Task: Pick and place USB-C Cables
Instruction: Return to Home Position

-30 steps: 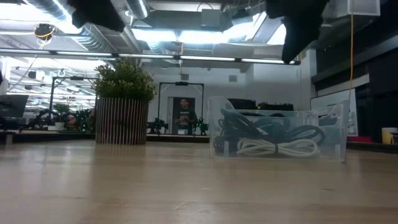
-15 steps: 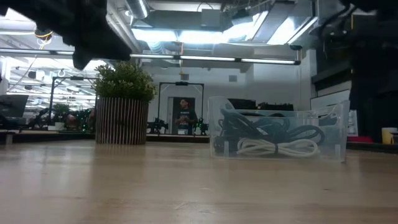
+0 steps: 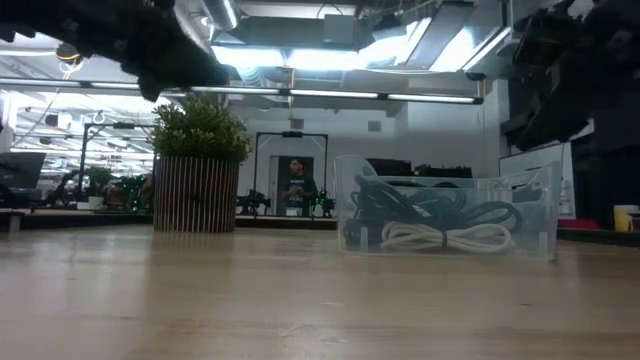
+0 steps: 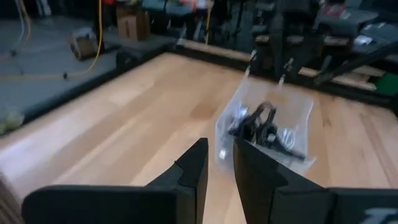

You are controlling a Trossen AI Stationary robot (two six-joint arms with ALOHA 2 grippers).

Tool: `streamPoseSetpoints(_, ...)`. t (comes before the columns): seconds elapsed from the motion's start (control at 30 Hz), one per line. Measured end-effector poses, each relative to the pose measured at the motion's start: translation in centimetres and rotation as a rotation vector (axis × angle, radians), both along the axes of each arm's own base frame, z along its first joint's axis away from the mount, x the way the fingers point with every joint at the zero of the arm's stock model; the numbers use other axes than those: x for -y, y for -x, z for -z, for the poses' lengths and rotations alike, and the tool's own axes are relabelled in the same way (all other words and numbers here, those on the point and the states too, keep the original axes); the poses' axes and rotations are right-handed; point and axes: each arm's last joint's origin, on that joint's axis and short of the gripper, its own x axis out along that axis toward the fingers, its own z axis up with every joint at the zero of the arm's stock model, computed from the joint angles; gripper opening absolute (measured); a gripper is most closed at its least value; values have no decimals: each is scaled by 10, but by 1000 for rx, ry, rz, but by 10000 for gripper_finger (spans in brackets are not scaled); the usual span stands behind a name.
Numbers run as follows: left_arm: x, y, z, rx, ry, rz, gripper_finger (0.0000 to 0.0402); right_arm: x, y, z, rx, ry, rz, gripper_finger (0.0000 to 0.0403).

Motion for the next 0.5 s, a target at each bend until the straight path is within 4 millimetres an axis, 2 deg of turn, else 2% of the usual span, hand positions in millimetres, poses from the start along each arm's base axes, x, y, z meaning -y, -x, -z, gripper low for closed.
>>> streamPoseSetpoints(0.13, -3, -5, -2, 26, -8, 8, 69, -1, 1, -10, -9, -5, -76, 129)
streamPoseSetpoints(0.3, -7, -7, -1, 36, 44, 2, 69, -4, -1, -16, 38, -108, -64, 130)
streamPoseSetpoints(0.5, -5, -7, 1, 6, -10, 22, 69, -5, 8, -25, 102, -67, -153, 129)
